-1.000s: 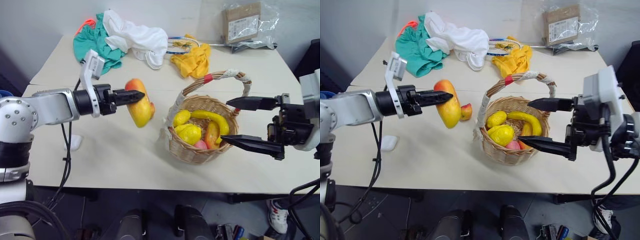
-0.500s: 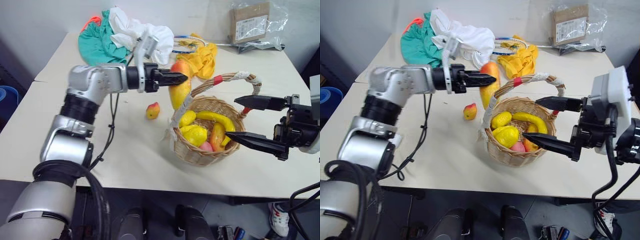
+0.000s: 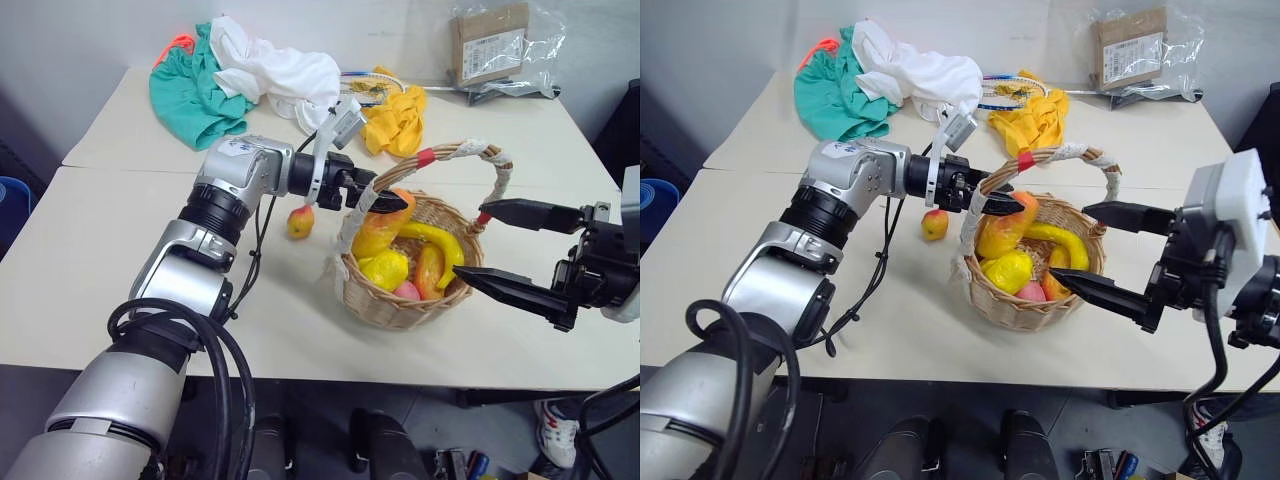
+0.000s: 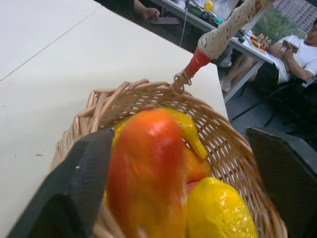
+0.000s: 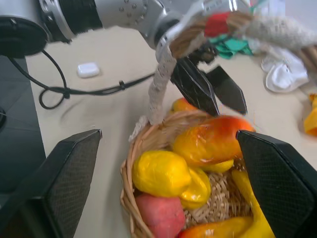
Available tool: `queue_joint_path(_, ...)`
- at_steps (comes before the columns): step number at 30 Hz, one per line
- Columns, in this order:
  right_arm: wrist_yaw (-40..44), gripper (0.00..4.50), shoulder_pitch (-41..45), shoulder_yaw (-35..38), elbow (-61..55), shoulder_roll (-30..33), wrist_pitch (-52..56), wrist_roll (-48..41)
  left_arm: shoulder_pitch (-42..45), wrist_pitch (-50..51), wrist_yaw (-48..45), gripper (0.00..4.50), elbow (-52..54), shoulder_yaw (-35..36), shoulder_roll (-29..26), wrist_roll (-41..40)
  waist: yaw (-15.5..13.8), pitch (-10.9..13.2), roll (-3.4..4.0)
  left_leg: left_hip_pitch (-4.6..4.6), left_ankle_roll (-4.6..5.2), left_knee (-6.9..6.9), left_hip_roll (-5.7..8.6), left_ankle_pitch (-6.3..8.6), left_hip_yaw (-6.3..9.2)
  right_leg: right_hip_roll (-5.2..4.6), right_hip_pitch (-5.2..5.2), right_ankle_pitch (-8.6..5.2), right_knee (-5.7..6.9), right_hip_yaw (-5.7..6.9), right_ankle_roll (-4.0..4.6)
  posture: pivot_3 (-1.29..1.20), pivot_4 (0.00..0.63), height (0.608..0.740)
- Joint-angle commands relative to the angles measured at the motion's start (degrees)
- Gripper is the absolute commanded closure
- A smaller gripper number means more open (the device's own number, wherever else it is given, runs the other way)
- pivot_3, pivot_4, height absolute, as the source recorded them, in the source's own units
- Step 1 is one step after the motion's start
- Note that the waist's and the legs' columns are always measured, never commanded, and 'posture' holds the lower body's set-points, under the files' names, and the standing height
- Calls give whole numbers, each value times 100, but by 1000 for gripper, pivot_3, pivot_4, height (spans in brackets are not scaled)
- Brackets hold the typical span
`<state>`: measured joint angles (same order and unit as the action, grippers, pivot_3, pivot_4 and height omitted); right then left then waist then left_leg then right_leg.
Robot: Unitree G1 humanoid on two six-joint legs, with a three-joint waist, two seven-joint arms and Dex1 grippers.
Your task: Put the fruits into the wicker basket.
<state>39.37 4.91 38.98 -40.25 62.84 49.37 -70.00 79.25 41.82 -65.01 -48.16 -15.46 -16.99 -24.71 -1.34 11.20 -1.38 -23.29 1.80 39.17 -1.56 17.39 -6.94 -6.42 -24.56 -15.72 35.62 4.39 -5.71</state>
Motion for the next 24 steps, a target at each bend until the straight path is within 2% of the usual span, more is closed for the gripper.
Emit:
queue_joint_path(1, -5, 0, -65, 315, -46, -9, -111, 52, 167, -258, -147, 32, 35, 438, -309, 164, 1, 0, 0, 0, 0, 0, 0, 0, 0, 0, 0, 0, 1, -1, 0, 0, 150, 740)
queue_joint_path(5, -47, 0, -66, 251, -49, 2, -167, 94, 215, -310, 32, 32, -249, 1049, -833, 171, 16, 0, 0, 1, 0, 0, -3, 0, 0, 0, -1, 0, 3, 0, 0, 0, 150, 740)
queue_joint_path(7, -74, 0, -39, 171, -39, 18, -194, 154, 234, -402, 353, 32, -572, 1144, -1147, 433, 14, 0, 0, 1, 0, 0, -3, 0, 1, 0, -1, 0, 3, 1, 0, 0, 150, 740)
queue_joint_path(11, -130, 0, 18, 71, -21, -23, -215, 138, -61, -1388, 213, 32, -718, 648, -1568, 1332, -2, 0, 0, 1, 1, 0, 1, 0, 1, -2, 0, 0, 2, 2, 0, 0, 150, 740)
queue_joint_path(13, -169, 0, 51, -26, -24, -60, -245, 160, 17, -1291, 175, 32, -942, 594, -1495, 1511, -51, 1, -2, 0, 2, 0, 4, 1, 1, -5, 2, 0, 2, 5, 0, 0, 150, 740)
queue_joint_path(17, -336, 0, 145, -213, -66, -187, -327, 186, 331, 15, 1647, 32, -1821, 820, -897, 1758, -150, 1, -6, -11, 25, 13, 16, 9, 7, -14, 5, 8, -2, 9, -15, 0, 150, 740)
queue_joint_path(19, -399, 0, 129, -255, -106, -248, -359, 194, 357, 479, 1859, 32, -1955, 1068, -682, 1623, -134, 1, -6, -17, 35, 14, 19, 9, 6, -15, 8, 19, -2, 5, -33, 0, 150, 740)
queue_joint_path(24, -513, 0, 69, -301, -233, -372, -373, 146, 261, 519, 2251, 32, -1889, 1443, -291, 1590, -71, 3, -11, -34, 44, 16, 24, 12, 0, -19, -2, 26, -8, 3, -47, 0, 150, 740)
